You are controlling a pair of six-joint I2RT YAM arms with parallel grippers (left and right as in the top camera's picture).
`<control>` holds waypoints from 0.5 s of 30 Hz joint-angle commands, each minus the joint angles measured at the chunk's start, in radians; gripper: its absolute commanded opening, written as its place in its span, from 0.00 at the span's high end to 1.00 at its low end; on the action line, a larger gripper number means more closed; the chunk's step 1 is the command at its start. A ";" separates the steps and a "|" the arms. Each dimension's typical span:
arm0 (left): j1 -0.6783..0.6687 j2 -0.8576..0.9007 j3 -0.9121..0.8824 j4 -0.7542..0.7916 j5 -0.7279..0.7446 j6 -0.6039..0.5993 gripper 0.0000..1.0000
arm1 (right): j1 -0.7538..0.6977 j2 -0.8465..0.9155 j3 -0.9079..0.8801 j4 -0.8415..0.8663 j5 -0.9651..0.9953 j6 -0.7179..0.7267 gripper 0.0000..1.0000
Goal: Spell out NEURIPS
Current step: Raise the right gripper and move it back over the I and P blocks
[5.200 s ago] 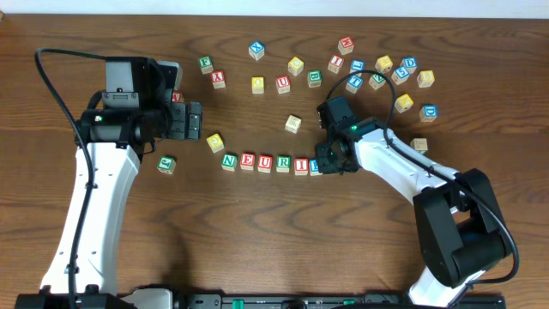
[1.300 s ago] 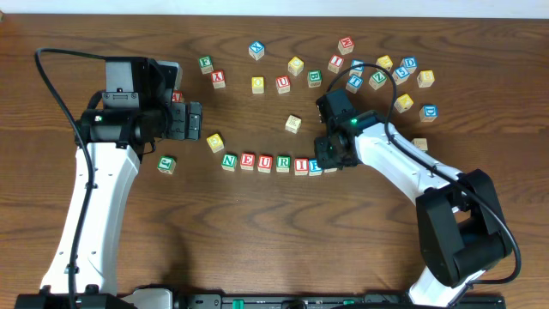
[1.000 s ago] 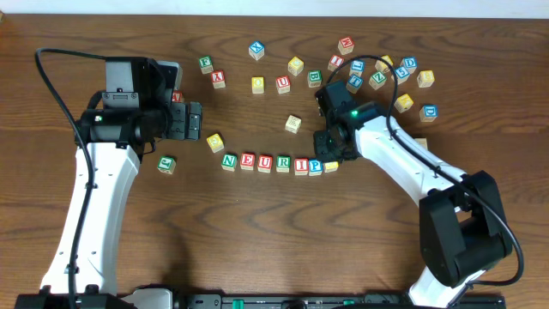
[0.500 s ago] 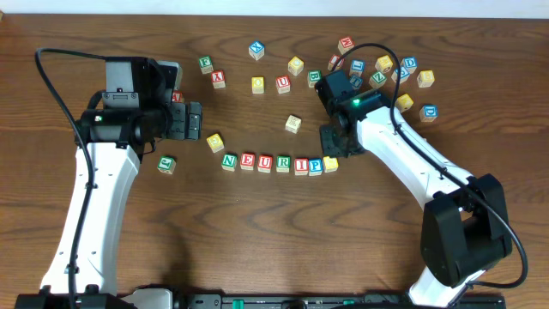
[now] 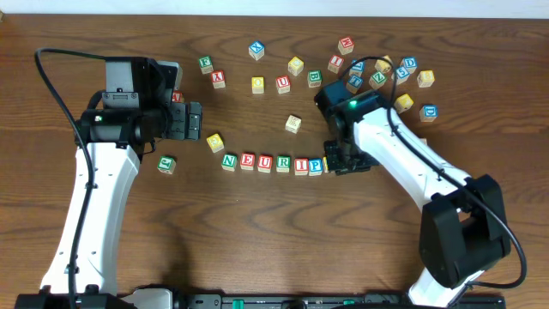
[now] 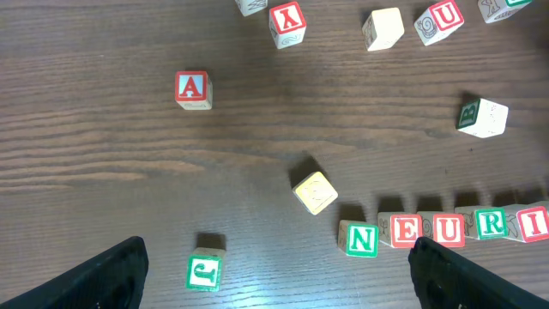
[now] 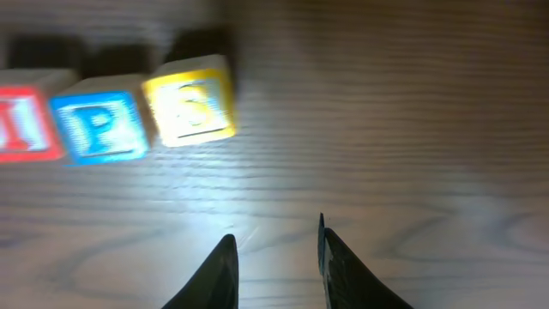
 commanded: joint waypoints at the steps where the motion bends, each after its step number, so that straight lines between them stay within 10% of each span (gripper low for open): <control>1: 0.003 -0.002 0.021 0.000 0.001 0.003 0.04 | 0.073 -0.010 0.008 0.032 -0.016 0.032 0.73; 15: 0.004 -0.002 0.021 0.000 0.001 0.003 0.04 | 0.261 -0.010 -0.056 0.204 0.080 0.165 0.68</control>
